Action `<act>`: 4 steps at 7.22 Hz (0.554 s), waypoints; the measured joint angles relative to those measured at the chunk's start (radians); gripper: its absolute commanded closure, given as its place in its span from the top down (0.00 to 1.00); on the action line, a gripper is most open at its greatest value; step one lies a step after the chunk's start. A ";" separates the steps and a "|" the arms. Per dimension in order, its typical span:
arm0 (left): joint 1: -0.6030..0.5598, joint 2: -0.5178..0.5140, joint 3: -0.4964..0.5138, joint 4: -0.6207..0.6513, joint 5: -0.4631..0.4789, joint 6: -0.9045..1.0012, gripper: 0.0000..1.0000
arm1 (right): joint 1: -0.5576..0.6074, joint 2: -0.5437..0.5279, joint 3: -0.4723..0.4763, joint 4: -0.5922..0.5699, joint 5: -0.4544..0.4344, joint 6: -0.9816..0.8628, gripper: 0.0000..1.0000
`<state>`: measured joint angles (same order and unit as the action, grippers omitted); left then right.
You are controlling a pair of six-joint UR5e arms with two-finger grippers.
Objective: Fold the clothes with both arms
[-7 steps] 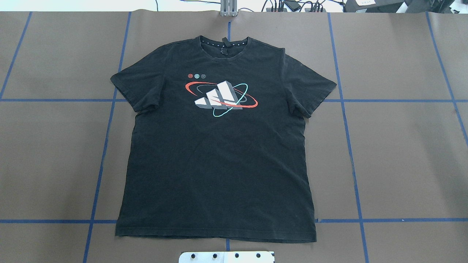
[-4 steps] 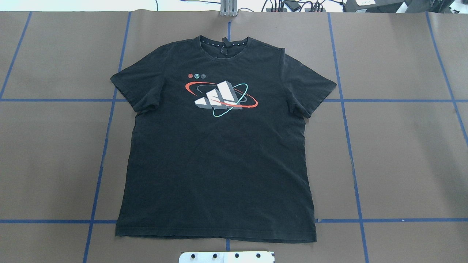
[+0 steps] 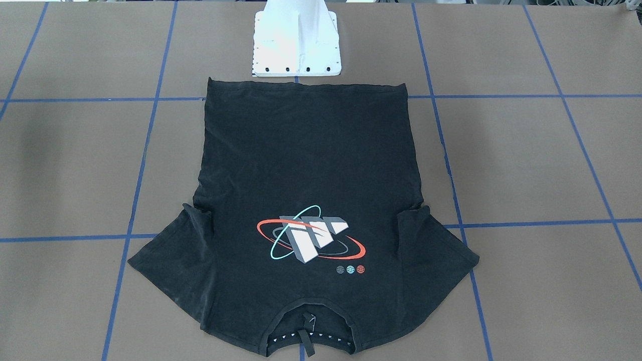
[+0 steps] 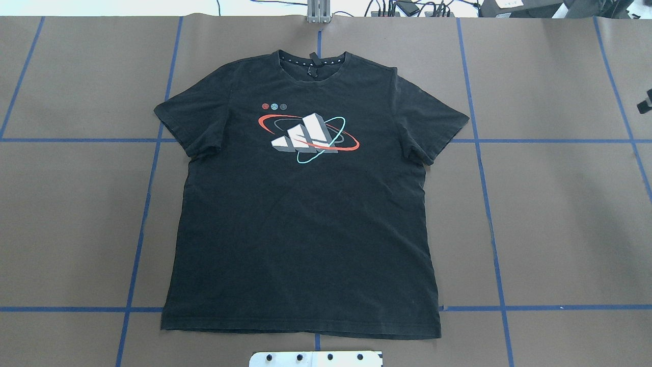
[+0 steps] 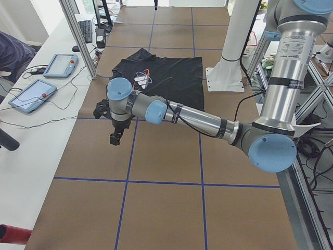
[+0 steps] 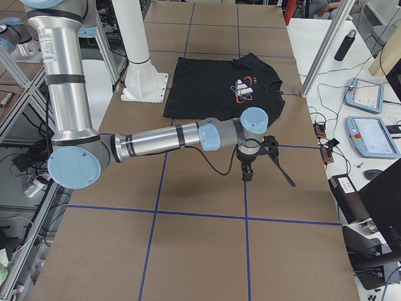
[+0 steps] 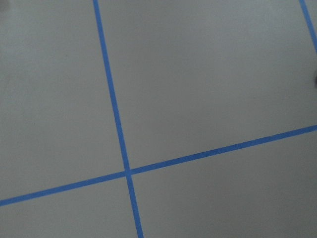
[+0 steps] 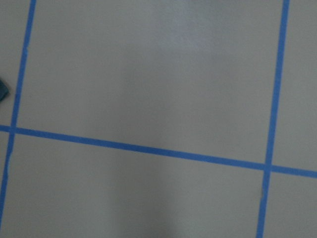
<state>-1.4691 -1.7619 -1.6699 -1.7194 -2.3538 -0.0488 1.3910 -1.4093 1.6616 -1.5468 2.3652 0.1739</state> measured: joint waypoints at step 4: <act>0.049 -0.046 0.124 -0.296 -0.001 -0.136 1.00 | -0.163 0.083 -0.048 0.183 -0.077 0.167 1.00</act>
<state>-1.4206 -1.8081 -1.5460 -2.0152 -2.3551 -0.1852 1.2284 -1.3264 1.6134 -1.3640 2.2879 0.3412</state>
